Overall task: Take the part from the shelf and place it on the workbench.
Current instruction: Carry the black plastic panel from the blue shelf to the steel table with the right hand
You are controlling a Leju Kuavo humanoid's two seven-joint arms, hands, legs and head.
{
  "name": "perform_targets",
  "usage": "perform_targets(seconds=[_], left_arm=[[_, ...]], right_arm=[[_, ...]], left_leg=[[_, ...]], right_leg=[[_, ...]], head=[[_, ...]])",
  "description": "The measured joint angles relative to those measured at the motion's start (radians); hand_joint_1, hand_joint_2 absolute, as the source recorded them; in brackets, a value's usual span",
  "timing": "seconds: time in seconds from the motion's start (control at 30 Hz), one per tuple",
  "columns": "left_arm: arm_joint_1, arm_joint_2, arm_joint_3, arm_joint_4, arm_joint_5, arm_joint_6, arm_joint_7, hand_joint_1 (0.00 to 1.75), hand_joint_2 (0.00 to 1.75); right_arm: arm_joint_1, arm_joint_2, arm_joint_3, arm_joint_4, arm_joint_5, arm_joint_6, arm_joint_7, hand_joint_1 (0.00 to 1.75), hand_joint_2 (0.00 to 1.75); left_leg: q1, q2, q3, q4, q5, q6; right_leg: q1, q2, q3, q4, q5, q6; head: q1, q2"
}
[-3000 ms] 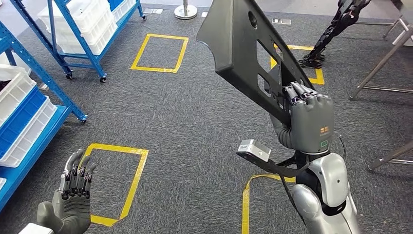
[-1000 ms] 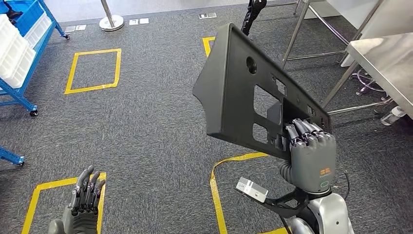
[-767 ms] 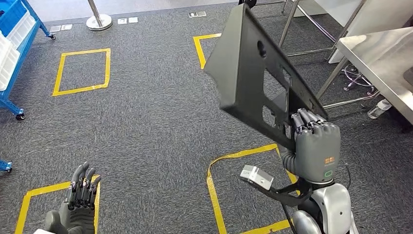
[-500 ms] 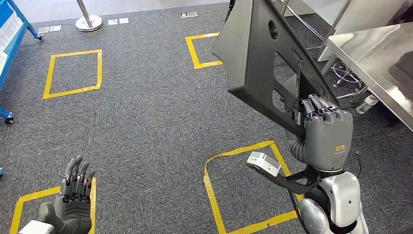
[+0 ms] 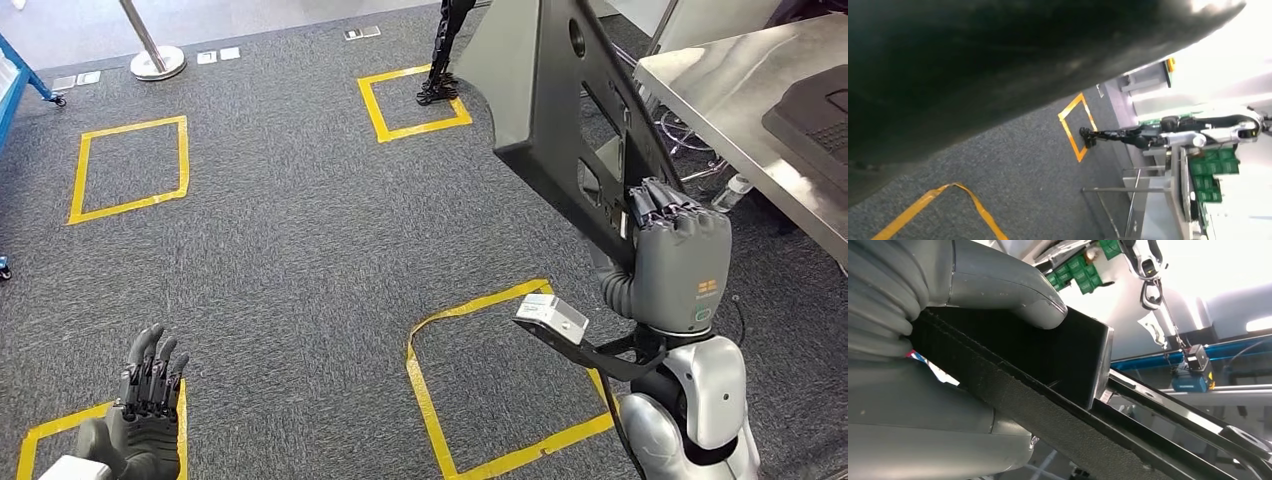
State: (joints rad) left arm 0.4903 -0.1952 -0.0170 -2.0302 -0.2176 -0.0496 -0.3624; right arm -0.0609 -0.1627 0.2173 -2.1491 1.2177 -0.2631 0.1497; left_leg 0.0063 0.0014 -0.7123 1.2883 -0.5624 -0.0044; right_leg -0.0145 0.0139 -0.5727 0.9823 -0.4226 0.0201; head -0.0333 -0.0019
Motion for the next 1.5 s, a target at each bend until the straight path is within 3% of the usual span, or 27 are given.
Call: perform_targets(seconds=[0.1, 0.17, 0.23, 0.3, 0.37, 0.43, 0.47, 0.5, 0.53, 0.6, 0.67, 0.73, 0.9, 1.17, 1.3, 1.37, 1.43, 1.5], left_arm=[[-0.002, 0.026, -0.019, -0.003, 0.006, 0.019, 0.010, 0.00, 0.00], [-0.004, 0.036, -0.029, -0.009, 0.008, 0.024, 0.015, 0.00, 0.00], [-0.006, 0.042, -0.037, -0.014, 0.009, 0.025, 0.017, 0.00, 0.00], [-0.007, 0.046, -0.044, -0.019, 0.009, 0.028, 0.019, 0.00, 0.00], [-0.006, 0.051, -0.051, -0.023, 0.009, 0.034, 0.023, 0.00, 0.00], [-0.005, 0.056, -0.056, -0.024, 0.009, 0.041, 0.026, 0.00, 0.00], [-0.004, 0.059, -0.057, -0.024, 0.009, 0.045, 0.027, 0.00, 0.00], [-0.003, 0.063, -0.059, -0.024, 0.009, 0.048, 0.029, 0.00, 0.00], [-0.002, 0.066, -0.062, -0.024, 0.009, 0.052, 0.032, 0.00, 0.00], [-0.002, 0.071, -0.068, -0.025, 0.009, 0.060, 0.041, 0.00, 0.00], [0.000, 0.078, -0.073, -0.025, 0.009, 0.064, 0.047, 0.00, 0.00], [0.002, 0.083, -0.077, -0.025, 0.009, 0.070, 0.050, 0.00, 0.00], [0.002, 0.094, -0.086, -0.034, 0.007, 0.088, 0.061, 0.00, 0.00], [0.003, 0.103, -0.095, -0.034, 0.001, 0.114, 0.060, 0.00, 0.00], [0.003, 0.108, -0.098, -0.039, -0.001, 0.120, 0.060, 0.00, 0.00], [0.003, 0.109, -0.099, -0.043, -0.002, 0.125, 0.058, 0.00, 0.00], [0.005, 0.111, -0.099, -0.043, -0.002, 0.127, 0.056, 0.00, 0.00], [0.008, 0.112, -0.099, -0.041, -0.003, 0.128, 0.054, 0.00, 0.00]], right_arm=[[-0.015, 0.000, -0.001, 0.008, -0.011, 0.001, -0.002, 1.75, 1.75], [-0.028, -0.001, -0.001, 0.010, -0.015, 0.005, -0.002, 1.75, 1.75], [-0.033, -0.002, -0.001, 0.012, -0.016, 0.008, -0.002, 1.75, 1.75], [-0.034, -0.003, -0.002, 0.013, -0.017, 0.009, -0.001, 1.75, 1.75], [-0.036, -0.004, -0.004, 0.015, -0.021, 0.008, -0.001, 1.75, 1.75], [-0.037, -0.005, -0.006, 0.021, -0.029, 0.003, -0.005, 1.75, 1.75], [-0.036, -0.005, -0.006, 0.025, -0.034, 0.001, -0.008, 1.75, 1.75], [-0.035, -0.005, -0.007, 0.030, -0.038, -0.001, -0.012, 1.75, 1.75], [-0.035, -0.005, -0.007, 0.033, -0.042, -0.002, -0.015, 1.75, 1.75], [-0.037, -0.005, -0.007, 0.039, -0.046, -0.003, -0.017, 1.75, 1.75], [-0.039, -0.004, -0.007, 0.044, -0.050, -0.008, -0.019, 1.75, 1.75], [-0.040, -0.003, -0.008, 0.048, -0.055, -0.015, -0.024, 1.75, 1.75], [-0.044, 0.000, -0.008, 0.058, -0.064, -0.021, -0.026, 1.75, 1.75], [-0.046, 0.005, -0.009, 0.075, -0.077, -0.027, -0.035, 1.75, 1.75], [-0.049, 0.009, -0.009, 0.078, -0.081, -0.028, -0.036, 1.75, 1.75], [-0.051, 0.010, -0.011, 0.079, -0.083, -0.034, -0.040, 1.75, 1.75], [-0.049, 0.010, -0.014, 0.083, -0.083, -0.041, -0.044, 1.75, 1.75], [-0.043, 0.011, -0.015, 0.089, -0.084, -0.044, -0.046, 1.75, 1.75]], left_leg=[[0.014, -0.024, 0.084, -0.180, 0.097, -0.007], [0.016, -0.044, 0.112, -0.245, 0.112, -0.009], [0.009, -0.041, 0.109, -0.250, 0.112, -0.002], [0.007, -0.032, 0.109, -0.256, 0.118, 0.012], [0.008, -0.022, 0.108, -0.260, 0.122, 0.025], [0.006, -0.010, 0.104, -0.260, 0.124, 0.031], [0.005, -0.005, 0.103, -0.260, 0.124, 0.032], [0.004, 0.000, 0.102, -0.260, 0.124, 0.033], [0.003, 0.004, 0.102, -0.260, 0.124, 0.033], [0.002, 0.009, 0.104, -0.260, 0.124, 0.032], [-0.001, 0.012, 0.102, -0.259, 0.124, 0.028], [-0.002, 0.014, 0.101, -0.262, 0.127, 0.020], [-0.004, 0.016, 0.104, -0.272, 0.134, 0.039], [-0.003, 0.016, 0.105, -0.279, 0.139, 0.023], [-0.002, 0.015, 0.117, -0.299, 0.146, 0.036], [0.005, 0.017, 0.131, -0.321, 0.155, 0.040], [0.006, 0.019, 0.133, -0.325, 0.157, 0.041], [0.006, 0.018, 0.132, -0.325, 0.156, 0.039]], right_leg=[[-0.001, 0.020, -0.004, 0.012, -0.006, 0.005], [0.000, 0.032, -0.016, 0.021, -0.007, 0.013], [-0.002, 0.040, -0.025, 0.021, -0.002, 0.022], [-0.005, 0.031, -0.039, 0.037, -0.012, 0.028], [-0.005, 0.010, -0.085, 0.124, -0.053, 0.025], [-0.003, 0.001, -0.153, 0.264, -0.104, 0.022], [-0.003, 0.000, -0.176, 0.311, -0.117, 0.024], [-0.003, -0.001, -0.178, 0.318, -0.114, 0.029], [-0.002, -0.002, -0.158, 0.281, -0.097, 0.035], [0.003, -0.013, -0.075, 0.128, -0.046, 0.043], [0.011, -0.024, -0.019, 0.025, -0.016, 0.036], [0.016, -0.023, -0.013, 0.013, -0.011, 0.028], [0.013, -0.020, -0.013, 0.003, -0.001, 0.032], [0.014, -0.020, -0.015, 0.006, -0.001, 0.029], [0.010, -0.020, -0.013, -0.001, -0.001, 0.035], [0.011, -0.019, -0.042, 0.059, -0.033, 0.032], [0.005, -0.017, -0.108, 0.192, -0.084, 0.032], [-0.003, -0.017, -0.155, 0.279, -0.105, 0.044]], head=[[0.000, 0.000], [0.001, 0.000], [0.002, 0.000], [0.003, 0.000], [0.006, 0.000], [0.009, 0.000], [0.009, 0.000], [0.009, 0.000], [0.009, 0.000], [0.009, 0.000], [0.010, 0.000], [0.009, 0.000], [0.004, 0.000], [0.005, 0.000], [0.006, 0.000], [0.011, 0.000], [0.018, 0.000], [0.022, 0.000]])
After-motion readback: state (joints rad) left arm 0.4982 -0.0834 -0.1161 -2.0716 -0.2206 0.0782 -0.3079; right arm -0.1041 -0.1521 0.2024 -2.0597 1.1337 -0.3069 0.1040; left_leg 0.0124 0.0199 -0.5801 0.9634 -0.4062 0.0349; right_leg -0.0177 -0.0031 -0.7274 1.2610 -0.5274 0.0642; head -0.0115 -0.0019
